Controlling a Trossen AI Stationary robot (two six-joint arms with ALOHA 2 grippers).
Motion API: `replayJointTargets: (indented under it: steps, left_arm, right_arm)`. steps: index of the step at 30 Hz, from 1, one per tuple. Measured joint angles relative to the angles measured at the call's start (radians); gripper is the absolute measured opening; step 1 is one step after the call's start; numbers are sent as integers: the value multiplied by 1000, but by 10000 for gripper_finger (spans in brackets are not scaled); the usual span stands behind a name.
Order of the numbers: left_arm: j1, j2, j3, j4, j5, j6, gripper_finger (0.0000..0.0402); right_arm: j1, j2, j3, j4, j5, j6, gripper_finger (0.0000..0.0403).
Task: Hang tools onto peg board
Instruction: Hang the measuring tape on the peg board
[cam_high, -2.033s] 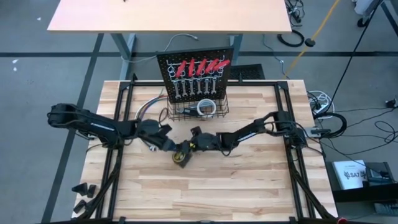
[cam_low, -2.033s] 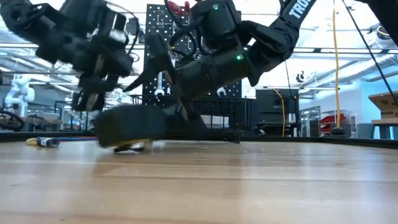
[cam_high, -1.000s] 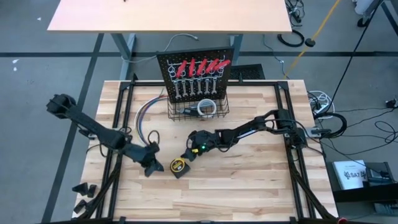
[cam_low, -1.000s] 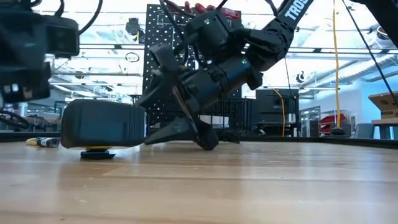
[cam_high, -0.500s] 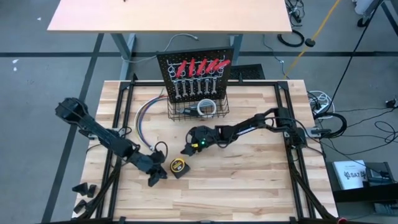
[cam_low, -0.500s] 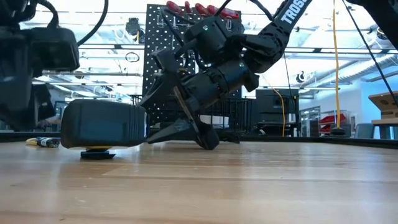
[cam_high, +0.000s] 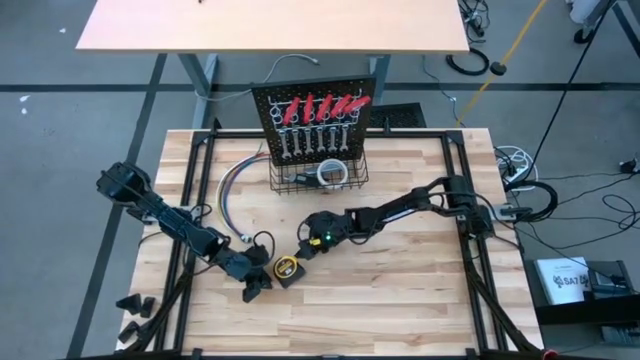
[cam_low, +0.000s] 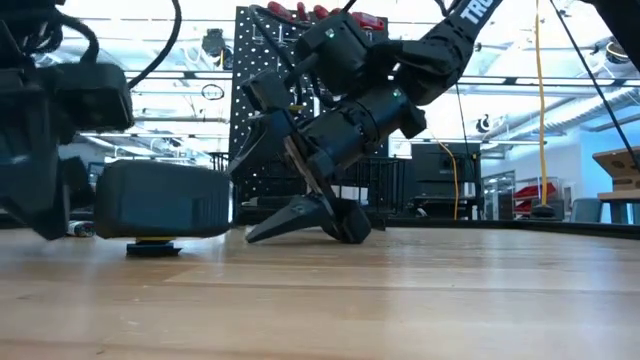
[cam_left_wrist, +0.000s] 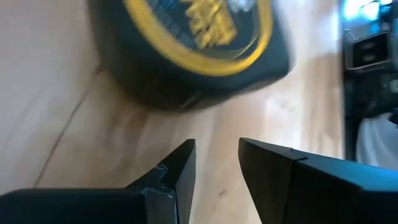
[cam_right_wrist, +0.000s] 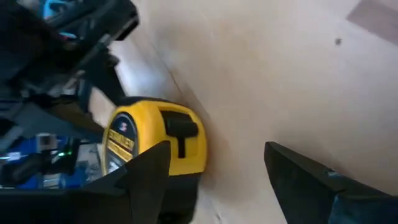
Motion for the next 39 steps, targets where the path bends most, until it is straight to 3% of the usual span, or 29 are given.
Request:
replayJointTargets:
  steps: [6,9,20,28,39]
  left_arm:
    - [22,0,0,24,0,37,127]
    - [32,0,0,25,1,38,127]
    - [48,0,0,25,4,47,127]
    - [47,0,0,21,4,48,127]
    - [47,-1,0,13,-2,65,127]
  right_arm:
    - [45,2,-2,-13,156,-84,251]
    - [51,1,-3,-5,183,-112,251]
    - [6,-9,-3,11,91,59,251]
    - [-50,-14,-3,9,-120,90,251]
    - [26,-16,-7,54,-66,146,251]
